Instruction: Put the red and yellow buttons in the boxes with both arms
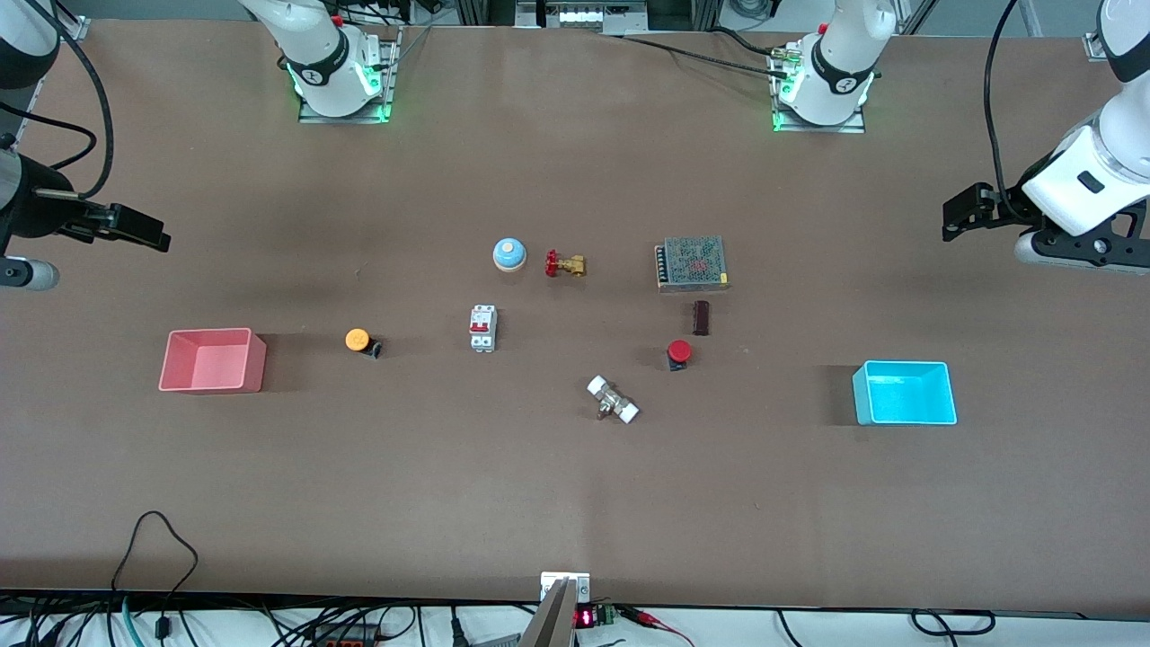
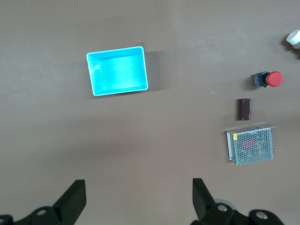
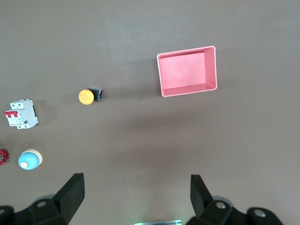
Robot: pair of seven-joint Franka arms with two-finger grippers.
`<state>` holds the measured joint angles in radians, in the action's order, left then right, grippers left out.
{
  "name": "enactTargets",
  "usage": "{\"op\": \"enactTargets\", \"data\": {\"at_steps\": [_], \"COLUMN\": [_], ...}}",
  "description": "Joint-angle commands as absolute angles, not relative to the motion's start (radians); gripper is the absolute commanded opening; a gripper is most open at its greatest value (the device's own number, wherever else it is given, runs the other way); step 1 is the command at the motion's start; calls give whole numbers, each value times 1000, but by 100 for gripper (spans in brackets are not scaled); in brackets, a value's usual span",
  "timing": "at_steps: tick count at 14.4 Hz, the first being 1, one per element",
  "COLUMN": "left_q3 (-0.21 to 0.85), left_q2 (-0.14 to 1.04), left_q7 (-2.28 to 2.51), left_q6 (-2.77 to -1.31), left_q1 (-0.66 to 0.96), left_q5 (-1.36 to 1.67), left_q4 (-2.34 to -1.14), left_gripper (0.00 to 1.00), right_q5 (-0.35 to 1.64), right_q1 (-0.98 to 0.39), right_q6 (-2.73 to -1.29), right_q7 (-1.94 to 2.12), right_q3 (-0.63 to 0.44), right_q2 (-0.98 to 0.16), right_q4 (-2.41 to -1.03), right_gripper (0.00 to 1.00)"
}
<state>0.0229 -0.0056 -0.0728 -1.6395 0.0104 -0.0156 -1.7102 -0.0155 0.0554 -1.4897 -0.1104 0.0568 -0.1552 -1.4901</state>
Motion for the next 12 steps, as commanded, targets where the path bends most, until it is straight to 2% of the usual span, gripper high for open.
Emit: {"op": "enactTargets", "data": {"at_steps": [1,4,5,8,10,12], "left_q3": [21,23,25,87,129,182], "left_q2": [-18,-2,38,77,162,291], "left_q7": [-81,-89,-87,-59,96,210], "left_q6": [-1624,-1623,-1612,-1571,-1639,-1695], "left_q1": [12,18,21,23,25,55], "left_q5": [-15,-15,-6,12,69,66], "left_q4": [-1707,-1707,-1707,-1706,-1666,-1568], "left_gripper": [100,100,100,100,100,100], "right_q5": [-2,0,0,0,-8,-9], "right_q1": [51,51,49,23,17,9], "right_q6": [-1508,-1690,-1750,-1897,-2001,-2071], "right_q7": [-112,-113,-121,-229,-322,-426], "right_q3": [61,77,78,84,132,152], "right_q2": [-209,-245,-259,-281,-284,-322], "right_q4": [-1523,-1609,-1638,-1748,-1824,-1839], "right_gripper": [100,100,100,100,100,100]}}
